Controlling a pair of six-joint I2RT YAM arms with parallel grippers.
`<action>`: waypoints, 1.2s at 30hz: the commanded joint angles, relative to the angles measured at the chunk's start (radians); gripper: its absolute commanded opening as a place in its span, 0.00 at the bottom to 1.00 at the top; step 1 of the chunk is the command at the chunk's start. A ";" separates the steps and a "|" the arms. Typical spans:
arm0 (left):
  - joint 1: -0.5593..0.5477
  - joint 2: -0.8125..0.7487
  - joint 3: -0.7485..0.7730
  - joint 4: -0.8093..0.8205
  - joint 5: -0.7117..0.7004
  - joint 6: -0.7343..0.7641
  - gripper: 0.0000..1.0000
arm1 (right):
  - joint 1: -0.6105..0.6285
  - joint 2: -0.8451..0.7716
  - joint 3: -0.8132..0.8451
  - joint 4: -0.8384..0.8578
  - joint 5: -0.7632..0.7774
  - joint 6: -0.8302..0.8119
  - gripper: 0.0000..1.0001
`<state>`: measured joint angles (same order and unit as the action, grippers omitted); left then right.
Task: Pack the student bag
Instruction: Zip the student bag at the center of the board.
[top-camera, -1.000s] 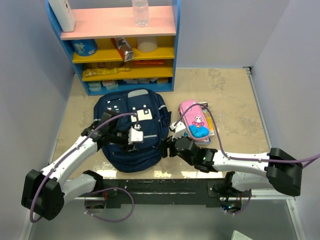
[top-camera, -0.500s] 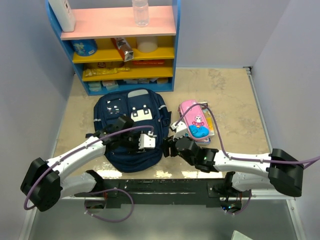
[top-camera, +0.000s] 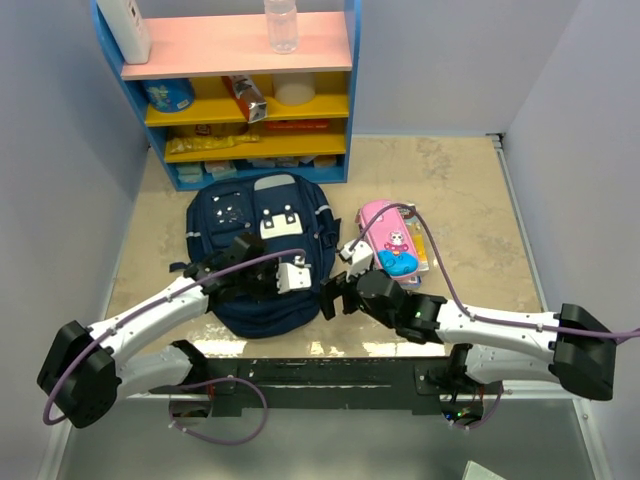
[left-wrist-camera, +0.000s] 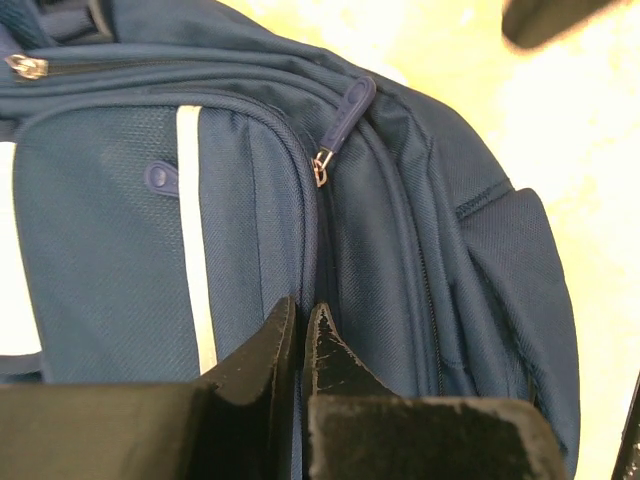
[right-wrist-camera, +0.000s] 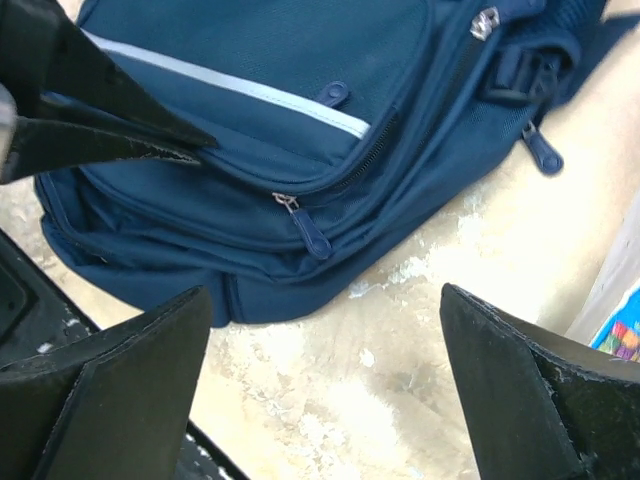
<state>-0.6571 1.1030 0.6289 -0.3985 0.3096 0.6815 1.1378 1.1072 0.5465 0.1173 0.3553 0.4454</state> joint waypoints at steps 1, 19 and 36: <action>-0.001 -0.074 0.072 -0.045 0.020 -0.014 0.00 | -0.003 0.042 0.117 -0.021 -0.050 -0.176 0.99; 0.001 -0.181 0.166 -0.180 0.091 -0.086 0.00 | -0.003 0.143 0.185 -0.012 -0.223 -0.341 0.68; 0.001 -0.138 0.226 -0.175 0.103 -0.096 0.00 | -0.003 0.224 0.142 0.081 -0.228 -0.260 0.37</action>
<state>-0.6552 0.9752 0.7765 -0.6392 0.3702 0.6056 1.1320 1.3212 0.6960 0.1207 0.1356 0.1780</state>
